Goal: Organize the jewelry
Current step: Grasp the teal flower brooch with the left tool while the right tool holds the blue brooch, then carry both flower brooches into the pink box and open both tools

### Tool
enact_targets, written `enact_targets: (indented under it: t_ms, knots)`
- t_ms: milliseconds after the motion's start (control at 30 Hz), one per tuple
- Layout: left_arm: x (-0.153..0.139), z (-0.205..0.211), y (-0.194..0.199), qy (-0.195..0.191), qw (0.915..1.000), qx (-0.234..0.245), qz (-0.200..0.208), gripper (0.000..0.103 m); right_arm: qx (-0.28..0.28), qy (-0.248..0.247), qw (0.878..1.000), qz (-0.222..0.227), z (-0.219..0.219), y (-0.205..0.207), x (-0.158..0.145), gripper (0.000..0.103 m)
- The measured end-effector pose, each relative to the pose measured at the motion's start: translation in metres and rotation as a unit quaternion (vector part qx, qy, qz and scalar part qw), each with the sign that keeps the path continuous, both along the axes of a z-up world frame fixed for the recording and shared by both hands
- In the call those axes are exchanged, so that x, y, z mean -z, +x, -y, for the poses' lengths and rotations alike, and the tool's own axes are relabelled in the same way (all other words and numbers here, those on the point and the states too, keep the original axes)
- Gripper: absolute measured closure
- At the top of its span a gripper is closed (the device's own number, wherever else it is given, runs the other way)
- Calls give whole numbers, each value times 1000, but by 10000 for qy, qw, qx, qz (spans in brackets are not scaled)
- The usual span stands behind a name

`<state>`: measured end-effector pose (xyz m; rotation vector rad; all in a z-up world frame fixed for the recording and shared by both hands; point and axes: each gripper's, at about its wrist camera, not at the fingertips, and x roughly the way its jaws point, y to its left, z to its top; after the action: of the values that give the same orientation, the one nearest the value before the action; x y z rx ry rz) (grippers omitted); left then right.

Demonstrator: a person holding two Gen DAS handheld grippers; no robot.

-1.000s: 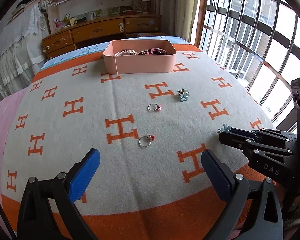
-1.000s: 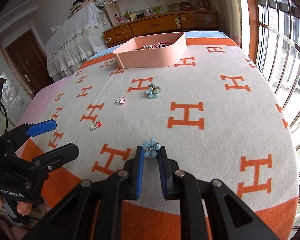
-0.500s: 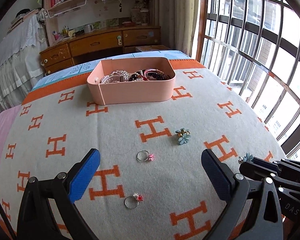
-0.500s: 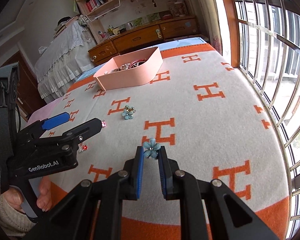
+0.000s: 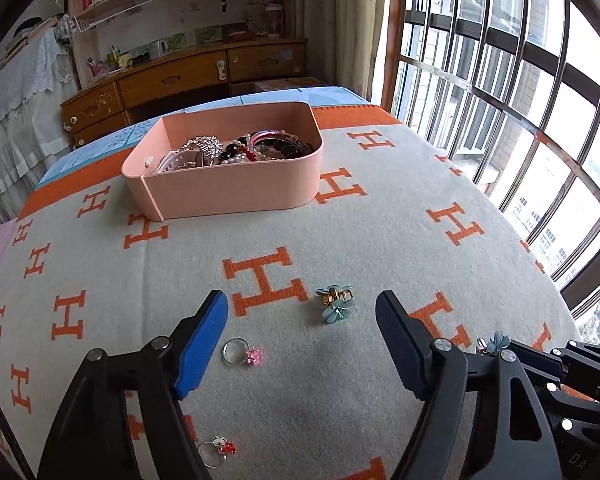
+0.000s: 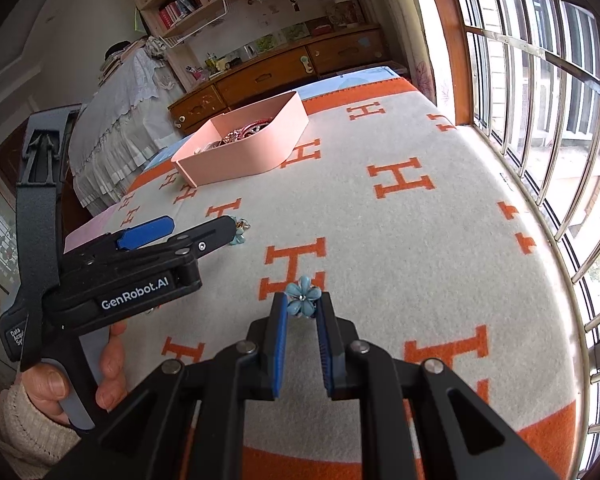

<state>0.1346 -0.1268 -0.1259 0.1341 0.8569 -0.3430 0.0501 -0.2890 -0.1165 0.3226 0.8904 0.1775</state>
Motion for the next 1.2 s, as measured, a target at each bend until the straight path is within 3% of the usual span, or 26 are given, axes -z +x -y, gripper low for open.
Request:
enact_targets:
  t_ms: [100, 200, 333, 367, 400, 667, 933, 1200]
  knots:
    - [6, 7, 3, 69, 9999, 2, -112, 40, 32, 32, 10000, -7, 2, 0, 0, 89]
    - [12, 10, 11, 85, 9994, -44, -336, 59, 54, 65, 10000, -9, 4, 1, 0, 89]
    - [12, 11, 11, 73, 9994, -98, -309, 70, 76, 94, 9999, -62, 5, 3, 3, 89]
    - [12, 12, 11, 80, 9995, -97, -285, 80, 72, 103, 9999, -86, 5, 3, 4, 89]
    - [12, 12, 10, 83, 9996, -82, -271, 82, 72, 106, 9999, -103, 5, 3, 5, 89]
    - [6, -2, 6, -83, 9994, -198, -279, 82, 92, 29, 9999, -45, 1, 1, 0, 89]
    - [-34, -32, 9, -123, 9988, -468, 85, 82, 54, 212, 9997, -52, -4, 7, -12, 89]
    - [-90, -63, 42, -238, 9966, -701, 374, 82, -363, 484, 9977, 320, -25, 49, -70, 89]
